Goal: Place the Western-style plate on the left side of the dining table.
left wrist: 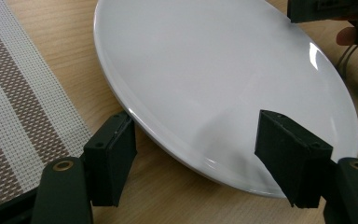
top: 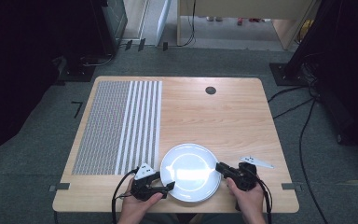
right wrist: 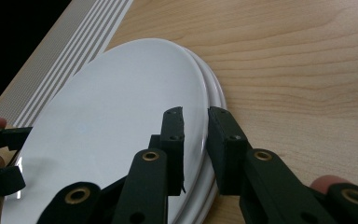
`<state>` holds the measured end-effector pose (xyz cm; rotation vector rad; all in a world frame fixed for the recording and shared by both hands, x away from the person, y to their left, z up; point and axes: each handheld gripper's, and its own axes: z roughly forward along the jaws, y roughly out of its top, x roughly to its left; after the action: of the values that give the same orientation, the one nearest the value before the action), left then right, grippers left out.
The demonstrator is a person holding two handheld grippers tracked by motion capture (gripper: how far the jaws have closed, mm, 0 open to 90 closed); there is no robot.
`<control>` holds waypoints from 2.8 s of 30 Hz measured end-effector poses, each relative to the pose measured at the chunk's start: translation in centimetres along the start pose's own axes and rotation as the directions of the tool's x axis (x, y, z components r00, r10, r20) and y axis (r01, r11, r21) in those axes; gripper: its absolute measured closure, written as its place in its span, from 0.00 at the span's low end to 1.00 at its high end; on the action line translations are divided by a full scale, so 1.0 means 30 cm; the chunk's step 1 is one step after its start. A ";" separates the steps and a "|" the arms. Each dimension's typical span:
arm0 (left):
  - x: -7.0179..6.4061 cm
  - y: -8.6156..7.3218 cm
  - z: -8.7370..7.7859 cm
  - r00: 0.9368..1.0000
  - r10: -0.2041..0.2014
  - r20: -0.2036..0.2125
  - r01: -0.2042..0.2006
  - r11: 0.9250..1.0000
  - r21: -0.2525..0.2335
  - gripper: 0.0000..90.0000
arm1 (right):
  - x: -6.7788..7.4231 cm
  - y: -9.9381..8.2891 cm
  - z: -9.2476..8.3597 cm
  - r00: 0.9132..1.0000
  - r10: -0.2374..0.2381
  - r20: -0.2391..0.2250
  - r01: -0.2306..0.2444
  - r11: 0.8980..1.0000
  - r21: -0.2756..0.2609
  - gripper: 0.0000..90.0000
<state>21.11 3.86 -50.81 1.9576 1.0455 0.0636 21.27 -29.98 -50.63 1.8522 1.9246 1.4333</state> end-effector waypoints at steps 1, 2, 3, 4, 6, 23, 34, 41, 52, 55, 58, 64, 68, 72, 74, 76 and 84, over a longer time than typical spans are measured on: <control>0.001 0.000 -0.002 1.000 -0.001 -0.001 0.001 1.000 -0.001 0.33 | 0.000 0.000 0.001 1.000 -0.003 -0.002 0.003 1.000 0.000 0.86; 0.002 0.001 -0.003 1.000 -0.004 -0.002 0.004 1.000 -0.002 0.33 | 0.001 -0.001 0.002 1.000 -0.001 -0.006 0.001 1.000 0.000 0.86; 0.004 0.001 -0.004 1.000 -0.006 -0.001 0.006 1.000 -0.003 0.33 | 0.000 -0.001 0.003 1.000 0.000 -0.010 0.000 1.000 0.000 0.86; 0.005 0.001 -0.005 1.000 -0.007 -0.001 0.007 1.000 -0.004 0.33 | 0.000 -0.001 0.004 1.000 0.004 -0.016 -0.004 1.000 0.003 0.86; 0.007 0.002 -0.008 1.000 -0.011 -0.003 0.011 1.000 -0.007 0.33 | -0.002 -0.001 0.007 0.999 0.017 -0.028 -0.016 1.000 0.005 0.85; 0.079 -0.011 -0.066 0.994 -0.107 0.037 0.109 0.993 -0.043 0.63 | -0.016 0.005 0.051 0.991 0.095 -0.100 -0.089 0.994 0.056 0.85; 0.109 -0.031 -0.099 0.982 -0.170 0.077 0.175 0.983 -0.064 0.73 | -0.021 0.012 0.092 0.975 0.170 -0.142 -0.155 0.982 0.107 0.87; 0.110 -0.037 -0.119 0.980 -0.179 0.089 0.185 0.981 -0.066 0.74 | -0.026 0.020 0.103 0.964 0.217 -0.151 -0.197 0.971 0.136 0.93; 0.129 -0.049 -0.134 0.966 -0.232 0.118 0.241 0.968 -0.068 0.79 | -0.017 0.032 0.092 0.933 0.282 -0.223 -0.261 0.958 0.119 0.97; 0.132 -0.049 -0.137 0.965 -0.234 0.114 0.243 0.968 -0.067 0.80 | -0.016 0.036 0.087 0.916 0.315 -0.248 -0.293 0.948 0.122 0.98; 0.132 -0.049 -0.138 0.965 -0.236 0.113 0.245 0.967 -0.068 0.80 | -0.012 0.036 0.084 0.918 0.311 -0.248 -0.289 0.950 0.119 0.98; 0.134 -0.030 -0.156 0.963 -0.244 0.116 0.254 0.964 -0.077 0.80 | -0.007 0.044 0.078 0.897 0.357 -0.260 -0.330 0.933 0.142 0.98; 0.140 -0.016 -0.169 0.958 -0.254 0.133 0.266 0.960 -0.088 0.81 | 0.012 0.068 0.067 0.900 0.337 -0.276 -0.313 0.941 0.127 0.98; 0.157 0.007 -0.183 0.955 -0.263 0.136 0.276 0.957 -0.091 0.81 | 0.035 0.096 0.060 0.897 0.332 -0.294 -0.311 0.943 0.116 0.98; 0.165 0.018 -0.187 0.955 -0.268 0.129 0.281 0.955 -0.092 0.81 | 0.049 0.109 0.061 0.900 0.324 -0.291 -0.305 0.946 0.109 0.98; 0.169 0.024 -0.190 0.955 -0.269 0.127 0.281 0.955 -0.092 0.81 | 0.054 0.116 0.063 0.901 0.321 -0.292 -0.303 0.947 0.106 0.98; 0.216 0.086 -0.247 0.959 -0.263 0.107 0.274 0.956 -0.105 0.81 | 0.122 0.197 0.092 0.902 0.297 -0.313 -0.279 0.955 0.104 0.98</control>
<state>23.86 12.74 -46.63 1.6800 1.2099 -0.1116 26.39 -26.63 -46.35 2.1127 1.8994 1.9006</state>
